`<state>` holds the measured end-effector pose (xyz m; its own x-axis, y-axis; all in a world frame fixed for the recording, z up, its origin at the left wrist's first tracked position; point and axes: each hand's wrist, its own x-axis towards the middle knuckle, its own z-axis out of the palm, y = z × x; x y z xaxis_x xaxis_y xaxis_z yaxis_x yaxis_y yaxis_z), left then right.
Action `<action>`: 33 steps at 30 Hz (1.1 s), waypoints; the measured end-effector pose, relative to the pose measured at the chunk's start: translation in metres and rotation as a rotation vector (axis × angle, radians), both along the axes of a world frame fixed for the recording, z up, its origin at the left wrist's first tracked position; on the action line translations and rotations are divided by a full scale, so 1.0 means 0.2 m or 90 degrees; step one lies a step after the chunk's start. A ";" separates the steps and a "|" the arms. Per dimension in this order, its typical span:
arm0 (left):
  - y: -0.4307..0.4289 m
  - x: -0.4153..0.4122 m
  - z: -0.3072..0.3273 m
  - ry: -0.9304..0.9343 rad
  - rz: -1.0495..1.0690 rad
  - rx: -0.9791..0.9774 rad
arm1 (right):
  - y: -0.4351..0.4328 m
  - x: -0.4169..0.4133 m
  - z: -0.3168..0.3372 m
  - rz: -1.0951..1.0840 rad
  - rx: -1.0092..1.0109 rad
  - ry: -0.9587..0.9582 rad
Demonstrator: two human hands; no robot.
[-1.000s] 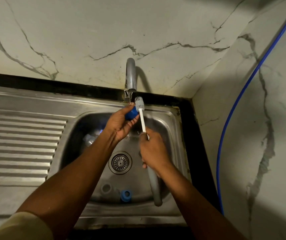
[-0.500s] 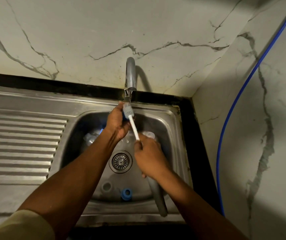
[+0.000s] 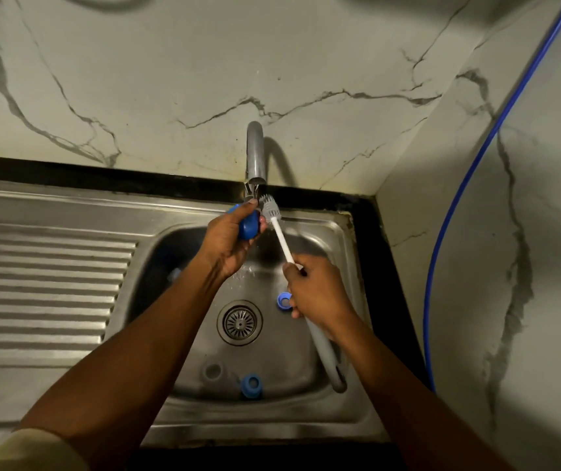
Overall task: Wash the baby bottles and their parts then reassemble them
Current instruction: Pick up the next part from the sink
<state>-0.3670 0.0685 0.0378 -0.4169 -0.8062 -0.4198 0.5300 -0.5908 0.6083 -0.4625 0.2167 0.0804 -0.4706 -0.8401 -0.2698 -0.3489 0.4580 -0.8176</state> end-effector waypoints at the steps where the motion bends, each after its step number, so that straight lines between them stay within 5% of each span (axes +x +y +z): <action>1: -0.01 0.00 0.00 -0.016 -0.002 -0.016 | 0.01 0.01 -0.03 0.011 -0.025 0.037; 7: 0.02 -0.02 -0.05 -0.129 0.005 -0.025 | 0.02 -0.01 -0.18 -0.041 0.009 0.058; 13: -0.01 0.01 -0.07 -0.069 0.029 0.011 | 0.10 -0.17 -0.17 -0.140 -0.030 0.129; 21: 0.00 -0.03 -0.04 -0.032 -0.014 0.021 | 0.34 -0.57 -0.37 -0.333 0.084 0.212; 27: 0.00 -0.03 -0.05 0.052 -0.019 0.124 | 0.41 -0.65 -0.52 -0.276 0.212 0.325; 33: 0.02 -0.03 -0.11 -0.157 -0.071 0.048 | 0.41 -0.66 -0.64 -0.260 0.212 0.465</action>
